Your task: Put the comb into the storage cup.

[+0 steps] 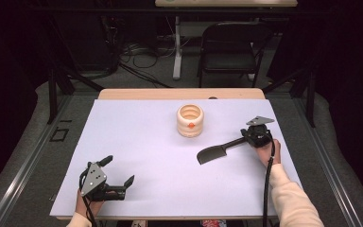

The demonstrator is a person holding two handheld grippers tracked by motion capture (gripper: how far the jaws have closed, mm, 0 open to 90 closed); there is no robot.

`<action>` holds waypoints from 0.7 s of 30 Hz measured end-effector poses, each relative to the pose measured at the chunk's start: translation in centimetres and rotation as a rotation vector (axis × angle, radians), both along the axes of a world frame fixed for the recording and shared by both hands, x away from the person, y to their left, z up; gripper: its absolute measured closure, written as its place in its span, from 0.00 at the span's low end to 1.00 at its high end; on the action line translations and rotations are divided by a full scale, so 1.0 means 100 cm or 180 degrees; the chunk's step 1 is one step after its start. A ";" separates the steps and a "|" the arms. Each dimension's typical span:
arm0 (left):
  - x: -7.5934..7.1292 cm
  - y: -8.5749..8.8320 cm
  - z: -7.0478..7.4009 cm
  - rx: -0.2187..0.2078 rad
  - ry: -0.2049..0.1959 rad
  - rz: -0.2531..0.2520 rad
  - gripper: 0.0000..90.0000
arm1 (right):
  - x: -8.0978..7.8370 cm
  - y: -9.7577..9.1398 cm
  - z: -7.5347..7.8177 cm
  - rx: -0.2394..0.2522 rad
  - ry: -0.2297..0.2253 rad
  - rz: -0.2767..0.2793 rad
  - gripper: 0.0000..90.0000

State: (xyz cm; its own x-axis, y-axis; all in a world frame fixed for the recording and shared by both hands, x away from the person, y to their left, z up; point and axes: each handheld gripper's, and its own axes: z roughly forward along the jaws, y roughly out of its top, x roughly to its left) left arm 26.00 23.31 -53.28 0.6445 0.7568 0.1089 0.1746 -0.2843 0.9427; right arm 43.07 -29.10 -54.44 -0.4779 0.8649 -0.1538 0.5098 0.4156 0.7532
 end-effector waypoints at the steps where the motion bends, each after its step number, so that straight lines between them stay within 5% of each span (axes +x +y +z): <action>1: 0.000 0.000 0.000 -0.0005 -0.0001 -0.0001 0.00 | 0.000 0.001 -0.001 -0.0017 0.0014 -0.0019 1.00; 21: 0.000 0.001 0.000 0.0007 -0.0003 0.0007 0.00 | 0.002 -0.003 -0.003 -0.0141 0.0199 -0.0030 1.00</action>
